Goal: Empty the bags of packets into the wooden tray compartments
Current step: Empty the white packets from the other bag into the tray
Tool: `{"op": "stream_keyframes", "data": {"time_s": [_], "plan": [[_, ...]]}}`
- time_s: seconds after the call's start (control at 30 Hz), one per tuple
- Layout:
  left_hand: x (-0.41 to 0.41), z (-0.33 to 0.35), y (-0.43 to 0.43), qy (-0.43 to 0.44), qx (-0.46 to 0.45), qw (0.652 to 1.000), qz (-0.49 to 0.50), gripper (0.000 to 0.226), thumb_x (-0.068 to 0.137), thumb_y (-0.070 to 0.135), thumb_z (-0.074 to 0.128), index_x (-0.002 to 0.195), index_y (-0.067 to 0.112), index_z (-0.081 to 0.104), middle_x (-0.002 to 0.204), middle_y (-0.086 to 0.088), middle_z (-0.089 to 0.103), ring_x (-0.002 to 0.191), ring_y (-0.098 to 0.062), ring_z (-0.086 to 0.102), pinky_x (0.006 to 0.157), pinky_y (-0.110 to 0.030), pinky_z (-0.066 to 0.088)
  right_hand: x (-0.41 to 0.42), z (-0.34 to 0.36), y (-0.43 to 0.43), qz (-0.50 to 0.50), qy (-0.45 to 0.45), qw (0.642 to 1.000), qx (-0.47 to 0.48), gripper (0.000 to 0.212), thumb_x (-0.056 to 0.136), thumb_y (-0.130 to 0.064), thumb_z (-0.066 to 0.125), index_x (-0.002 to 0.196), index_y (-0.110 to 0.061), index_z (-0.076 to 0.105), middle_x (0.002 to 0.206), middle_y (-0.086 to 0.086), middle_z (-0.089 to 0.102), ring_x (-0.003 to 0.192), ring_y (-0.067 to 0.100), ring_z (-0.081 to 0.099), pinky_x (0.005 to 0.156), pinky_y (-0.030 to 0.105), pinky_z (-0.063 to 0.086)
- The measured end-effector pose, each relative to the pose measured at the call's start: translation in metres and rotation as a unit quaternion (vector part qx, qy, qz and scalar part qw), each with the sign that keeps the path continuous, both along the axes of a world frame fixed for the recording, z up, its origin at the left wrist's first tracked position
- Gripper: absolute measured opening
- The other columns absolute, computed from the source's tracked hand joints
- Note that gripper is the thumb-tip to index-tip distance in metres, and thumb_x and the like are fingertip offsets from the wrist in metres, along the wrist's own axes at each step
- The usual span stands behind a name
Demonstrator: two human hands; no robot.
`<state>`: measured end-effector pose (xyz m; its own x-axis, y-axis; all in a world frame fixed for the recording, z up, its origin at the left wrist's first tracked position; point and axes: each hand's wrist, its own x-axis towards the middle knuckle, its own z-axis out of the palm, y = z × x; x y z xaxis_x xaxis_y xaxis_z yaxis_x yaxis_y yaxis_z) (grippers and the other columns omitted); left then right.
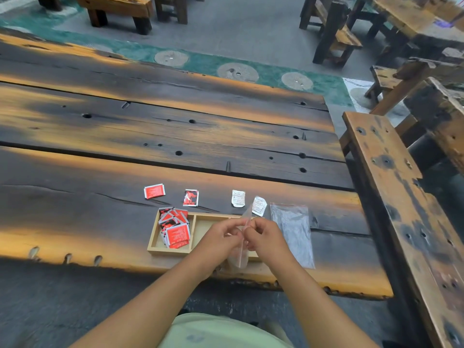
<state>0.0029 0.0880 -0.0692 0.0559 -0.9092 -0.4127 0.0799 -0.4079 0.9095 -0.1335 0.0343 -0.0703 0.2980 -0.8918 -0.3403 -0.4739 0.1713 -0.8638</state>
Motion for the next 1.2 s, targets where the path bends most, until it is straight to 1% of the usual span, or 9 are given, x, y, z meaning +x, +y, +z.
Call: {"op": "stream_keyframes", "data": {"time_s": [0.13, 0.23, 0.4, 0.5, 0.7, 0.93, 1.0, 1.07, 1.2], "plan": [[0.004, 0.003, -0.002, 0.071, 0.038, 0.996, 0.033, 0.017, 0.098, 0.016, 0.055, 0.097, 0.009, 0.071, 0.073, -0.007, 0.066, 0.072, -0.022, 0.068, 0.079, -0.050, 0.057, -0.004, 0.004, 0.003, 0.059, -0.020, 0.998, -0.020, 0.022, 0.090, -0.019, 0.061, 0.070, -0.011, 0.058, 0.067, 0.006, 0.057, 0.064, 0.017, 0.053, 0.064, 0.048, 0.051], [0.009, 0.004, -0.001, 0.057, 0.030, 0.998, -0.002, 0.029, 0.095, 0.036, 0.064, 0.086, 0.008, 0.062, 0.071, -0.007, 0.063, 0.064, -0.016, 0.063, 0.070, -0.045, 0.057, -0.004, 0.008, 0.007, 0.145, -0.018, 0.989, -0.034, 0.019, 0.094, -0.018, 0.060, 0.075, -0.016, 0.062, 0.068, -0.001, 0.056, 0.063, 0.009, 0.048, 0.063, 0.031, 0.041], [0.016, 0.001, 0.002, 0.112, 0.045, 0.992, -0.045, 0.029, 0.089, 0.036, 0.070, 0.088, 0.009, 0.059, 0.074, -0.007, 0.063, 0.068, -0.018, 0.063, 0.064, -0.036, 0.057, -0.008, 0.011, 0.009, 0.174, -0.057, 0.983, 0.004, 0.015, 0.096, -0.012, 0.062, 0.085, -0.001, 0.061, 0.068, -0.001, 0.053, 0.057, 0.006, 0.046, 0.056, 0.019, 0.040], [0.017, -0.001, 0.005, 0.144, 0.048, 0.987, -0.044, 0.029, 0.090, 0.033, 0.069, 0.098, 0.007, 0.060, 0.081, -0.013, 0.062, 0.071, -0.020, 0.062, 0.062, -0.032, 0.058, -0.015, 0.012, 0.010, 0.151, -0.099, 0.983, 0.042, 0.017, 0.097, -0.010, 0.062, 0.082, -0.003, 0.057, 0.064, 0.002, 0.056, 0.055, 0.009, 0.051, 0.056, 0.019, 0.044], [0.011, -0.001, 0.004, 0.130, 0.033, 0.991, -0.027, 0.019, 0.098, 0.024, 0.061, 0.093, 0.006, 0.058, 0.080, -0.015, 0.064, 0.068, -0.019, 0.064, 0.057, -0.029, 0.054, -0.018, 0.016, 0.012, 0.115, -0.123, 0.983, 0.074, 0.018, 0.100, -0.014, 0.056, 0.089, -0.001, 0.058, 0.075, 0.013, 0.061, 0.064, 0.017, 0.059, 0.062, 0.028, 0.054], [0.011, 0.006, 0.002, 0.074, 0.012, 0.996, -0.054, 0.017, 0.099, 0.014, 0.054, 0.089, 0.005, 0.063, 0.080, -0.021, 0.060, 0.068, -0.024, 0.062, 0.065, -0.036, 0.057, -0.012, 0.020, 0.013, 0.060, -0.169, 0.976, 0.124, 0.021, 0.101, -0.014, 0.052, 0.088, 0.001, 0.058, 0.078, 0.019, 0.062, 0.067, 0.028, 0.057, 0.070, 0.042, 0.052], [0.011, 0.008, 0.002, 0.095, 0.002, 0.994, -0.058, 0.024, 0.101, 0.015, 0.050, 0.085, 0.006, 0.065, 0.073, -0.019, 0.058, 0.069, -0.028, 0.061, 0.067, -0.037, 0.057, -0.008, 0.023, 0.013, 0.044, -0.204, 0.965, 0.156, 0.029, 0.102, -0.010, 0.046, 0.077, -0.009, 0.060, 0.074, 0.019, 0.063, 0.067, 0.029, 0.057, 0.073, 0.045, 0.050], [0.010, 0.013, 0.001, 0.124, -0.015, 0.990, -0.057, 0.029, 0.103, 0.017, 0.048, 0.081, 0.008, 0.065, 0.066, -0.013, 0.056, 0.066, -0.029, 0.060, 0.063, -0.034, 0.055, -0.004, 0.029, 0.011, 0.029, -0.246, 0.952, 0.182, 0.039, 0.102, -0.006, 0.040, 0.070, -0.014, 0.062, 0.069, 0.019, 0.063, 0.060, 0.028, 0.056, 0.066, 0.041, 0.051], [0.008, 0.024, -0.002, 0.163, -0.052, 0.984, -0.051, 0.030, 0.102, 0.020, 0.048, 0.079, 0.010, 0.064, 0.062, -0.008, 0.054, 0.061, -0.023, 0.064, 0.057, -0.030, 0.049, 0.000, 0.043, 0.006, 0.030, -0.292, 0.941, 0.171, 0.031, 0.100, -0.002, 0.036, 0.079, -0.004, 0.059, 0.071, 0.023, 0.064, 0.053, 0.028, 0.058, 0.054, 0.036, 0.054]]}}
